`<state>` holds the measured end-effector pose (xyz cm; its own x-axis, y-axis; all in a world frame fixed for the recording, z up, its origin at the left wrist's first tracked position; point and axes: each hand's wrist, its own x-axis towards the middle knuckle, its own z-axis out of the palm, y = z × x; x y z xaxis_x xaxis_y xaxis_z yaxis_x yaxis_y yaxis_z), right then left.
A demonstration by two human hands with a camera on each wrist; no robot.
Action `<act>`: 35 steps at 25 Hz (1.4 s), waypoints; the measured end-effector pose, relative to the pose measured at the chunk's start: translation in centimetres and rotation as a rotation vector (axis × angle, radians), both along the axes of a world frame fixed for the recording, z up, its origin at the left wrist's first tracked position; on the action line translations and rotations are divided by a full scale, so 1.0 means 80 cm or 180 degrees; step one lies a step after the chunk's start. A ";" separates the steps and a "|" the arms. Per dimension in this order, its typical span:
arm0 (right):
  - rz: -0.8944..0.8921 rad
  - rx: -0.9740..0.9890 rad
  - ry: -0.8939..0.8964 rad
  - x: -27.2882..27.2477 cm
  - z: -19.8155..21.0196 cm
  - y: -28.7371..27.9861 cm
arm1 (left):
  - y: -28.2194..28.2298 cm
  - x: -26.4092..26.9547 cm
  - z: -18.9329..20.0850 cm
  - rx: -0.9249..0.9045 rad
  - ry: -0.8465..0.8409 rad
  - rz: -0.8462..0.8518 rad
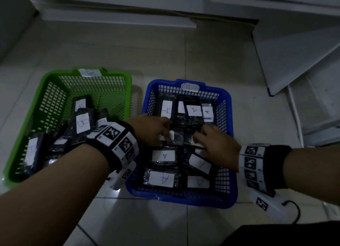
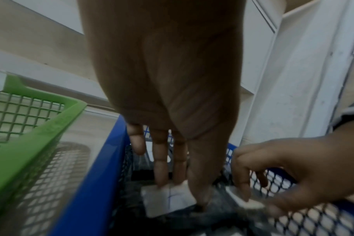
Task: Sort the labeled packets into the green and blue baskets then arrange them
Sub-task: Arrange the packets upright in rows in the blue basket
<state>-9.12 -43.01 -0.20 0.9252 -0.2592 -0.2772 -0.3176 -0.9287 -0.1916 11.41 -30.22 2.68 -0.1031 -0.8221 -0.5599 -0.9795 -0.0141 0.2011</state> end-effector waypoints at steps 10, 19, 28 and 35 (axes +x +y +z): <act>-0.0464 0.0504 -0.0011 0.079 0.015 -0.039 | -0.038 -0.004 0.011 -0.0541 0.0682 0.1589; -0.0637 0.0742 -0.0328 0.086 -0.003 -0.039 | -0.034 0.013 0.016 -0.0520 0.0885 0.2009; -0.0314 0.0509 -0.0141 0.091 0.011 -0.051 | -0.035 0.009 0.004 -0.0706 0.1351 0.2454; -0.0450 0.0775 -0.0453 0.075 0.012 -0.052 | -0.047 0.006 -0.006 -0.0424 0.2854 0.3614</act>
<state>-3.14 -47.18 0.79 0.9187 -0.3300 -0.2172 -0.3944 -0.7985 -0.4548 11.92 -34.00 2.22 0.3585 -0.7371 -0.5728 -0.0004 -0.6137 0.7895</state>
